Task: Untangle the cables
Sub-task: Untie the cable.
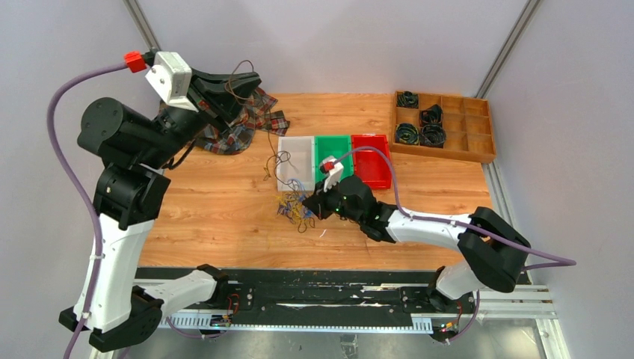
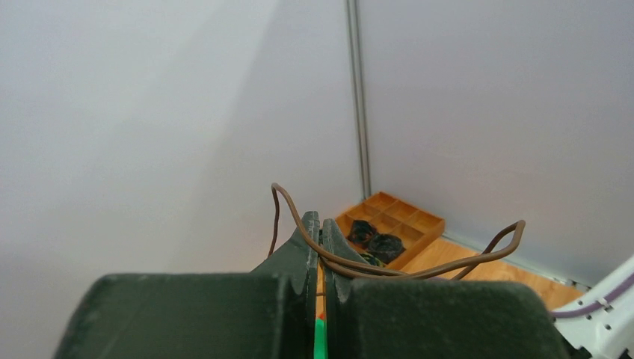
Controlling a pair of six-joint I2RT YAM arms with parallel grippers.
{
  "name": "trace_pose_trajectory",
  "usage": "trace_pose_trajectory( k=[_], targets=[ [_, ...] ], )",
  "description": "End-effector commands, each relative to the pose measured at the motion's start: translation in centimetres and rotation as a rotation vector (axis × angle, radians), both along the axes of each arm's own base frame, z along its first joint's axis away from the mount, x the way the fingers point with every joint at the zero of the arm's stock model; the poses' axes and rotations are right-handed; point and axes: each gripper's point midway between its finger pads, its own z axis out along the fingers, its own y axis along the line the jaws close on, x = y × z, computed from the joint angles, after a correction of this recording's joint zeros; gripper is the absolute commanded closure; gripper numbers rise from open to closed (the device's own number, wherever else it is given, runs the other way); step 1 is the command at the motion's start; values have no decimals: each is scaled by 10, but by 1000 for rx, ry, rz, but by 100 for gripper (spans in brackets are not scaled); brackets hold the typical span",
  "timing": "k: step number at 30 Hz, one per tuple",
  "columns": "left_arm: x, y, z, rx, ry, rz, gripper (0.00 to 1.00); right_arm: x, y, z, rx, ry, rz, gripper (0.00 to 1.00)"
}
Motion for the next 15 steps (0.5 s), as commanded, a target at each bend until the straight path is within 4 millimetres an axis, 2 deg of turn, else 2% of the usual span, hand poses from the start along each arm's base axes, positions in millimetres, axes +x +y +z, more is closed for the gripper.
trace_pose_trajectory(
  k=[1,6,10,15],
  targets=[
    [-10,22,44,-41,-173,102,99,-9,-19,-32,-46,50,-56,100],
    [-7,37,63,-76,-230,194,99,-17,-45,-72,-131,101,-107,99],
    [-3,57,81,-161,-279,297,99,-23,-72,-102,-220,133,-161,100],
    [4,83,104,-229,-357,448,99,-22,-98,-120,-314,150,-250,100]
  ],
)
